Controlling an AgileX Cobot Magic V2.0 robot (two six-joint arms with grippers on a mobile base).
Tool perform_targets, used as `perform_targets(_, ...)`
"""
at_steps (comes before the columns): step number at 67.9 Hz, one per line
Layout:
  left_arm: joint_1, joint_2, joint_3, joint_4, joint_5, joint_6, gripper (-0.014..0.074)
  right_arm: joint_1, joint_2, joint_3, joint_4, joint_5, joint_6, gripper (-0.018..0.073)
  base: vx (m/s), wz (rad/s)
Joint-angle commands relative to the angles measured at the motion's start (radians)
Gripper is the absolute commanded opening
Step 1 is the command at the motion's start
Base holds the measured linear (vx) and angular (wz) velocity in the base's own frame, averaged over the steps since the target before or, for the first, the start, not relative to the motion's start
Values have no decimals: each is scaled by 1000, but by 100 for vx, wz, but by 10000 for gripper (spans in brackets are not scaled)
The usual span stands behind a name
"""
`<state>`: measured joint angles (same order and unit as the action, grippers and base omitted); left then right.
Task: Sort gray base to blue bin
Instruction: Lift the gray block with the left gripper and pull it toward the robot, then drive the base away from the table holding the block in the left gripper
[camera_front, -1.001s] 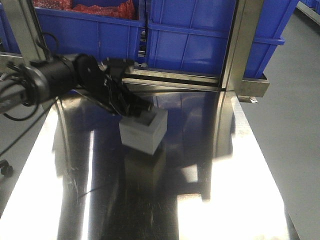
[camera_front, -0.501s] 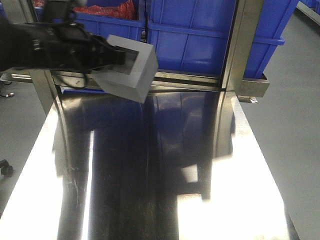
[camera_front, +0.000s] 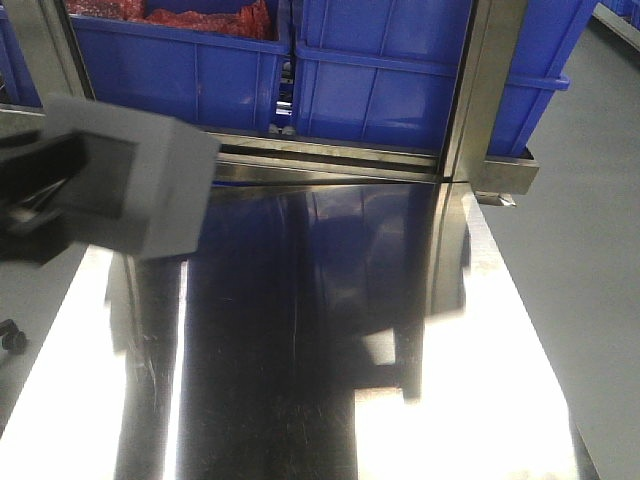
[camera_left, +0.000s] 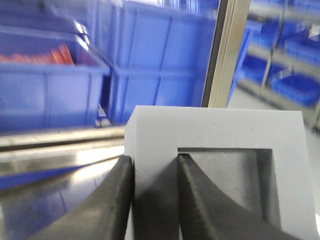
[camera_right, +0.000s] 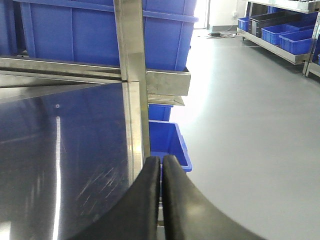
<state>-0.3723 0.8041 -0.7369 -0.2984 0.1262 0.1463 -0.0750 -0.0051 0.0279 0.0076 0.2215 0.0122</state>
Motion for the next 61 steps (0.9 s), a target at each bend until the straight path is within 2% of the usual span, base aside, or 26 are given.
perform_targets(1,-5,-122,54,-17,-145,-5,4,-5,18,2,-8,-74,-12,-5,0,0)
perform_targets(17,-5,-379,196,-17,-196,-5,4,-5,18,2,-8,-74,-12,-5,0,0)
perform_targets(29,-5,-497,224,-17,-189,-5,4,-5,18,2,-8,-74,-12,-5,0,0)
perform_targets(61,-5,-513,224,-17,-182,-5,4,-5,18,2,-8,-74,-12,-5,0,0)
